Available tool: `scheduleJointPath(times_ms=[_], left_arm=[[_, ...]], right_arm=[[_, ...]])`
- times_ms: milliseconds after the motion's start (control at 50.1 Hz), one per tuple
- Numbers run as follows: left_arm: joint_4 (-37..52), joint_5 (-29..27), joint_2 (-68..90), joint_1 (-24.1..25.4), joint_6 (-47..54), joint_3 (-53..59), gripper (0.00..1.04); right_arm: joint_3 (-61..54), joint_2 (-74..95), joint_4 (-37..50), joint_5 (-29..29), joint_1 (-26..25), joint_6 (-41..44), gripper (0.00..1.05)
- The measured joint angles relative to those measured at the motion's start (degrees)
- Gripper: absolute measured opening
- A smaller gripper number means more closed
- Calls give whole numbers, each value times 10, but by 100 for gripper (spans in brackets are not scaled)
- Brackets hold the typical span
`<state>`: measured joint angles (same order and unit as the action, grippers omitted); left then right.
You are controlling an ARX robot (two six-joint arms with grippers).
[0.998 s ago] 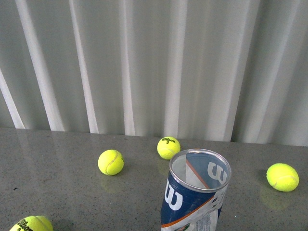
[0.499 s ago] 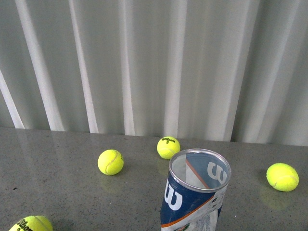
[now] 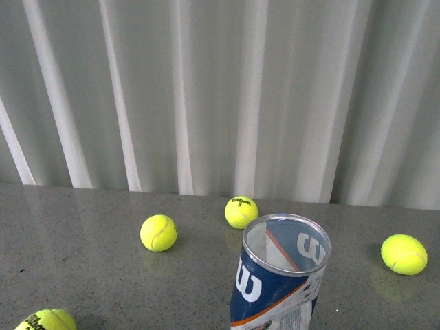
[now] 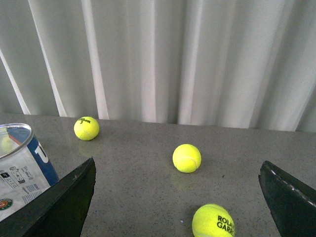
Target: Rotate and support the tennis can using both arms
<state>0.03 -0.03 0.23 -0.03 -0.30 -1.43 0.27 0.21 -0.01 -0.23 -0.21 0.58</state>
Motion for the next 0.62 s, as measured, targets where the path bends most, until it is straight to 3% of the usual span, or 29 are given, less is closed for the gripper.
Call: scheduleJointPath(times_ms=[120, 359, 419, 619], left_arm=[[0, 0, 0, 0, 0, 0, 45], [0, 0, 0, 0, 0, 0, 95], [0, 0, 0, 0, 0, 0, 100], [0, 0, 0, 0, 0, 0, 98]], right_arm=[[0, 0, 0, 0, 0, 0, 98], [0, 0, 0, 0, 0, 0, 98], [0, 0, 0, 0, 0, 0, 98], [0, 0, 0, 0, 0, 0, 98]])
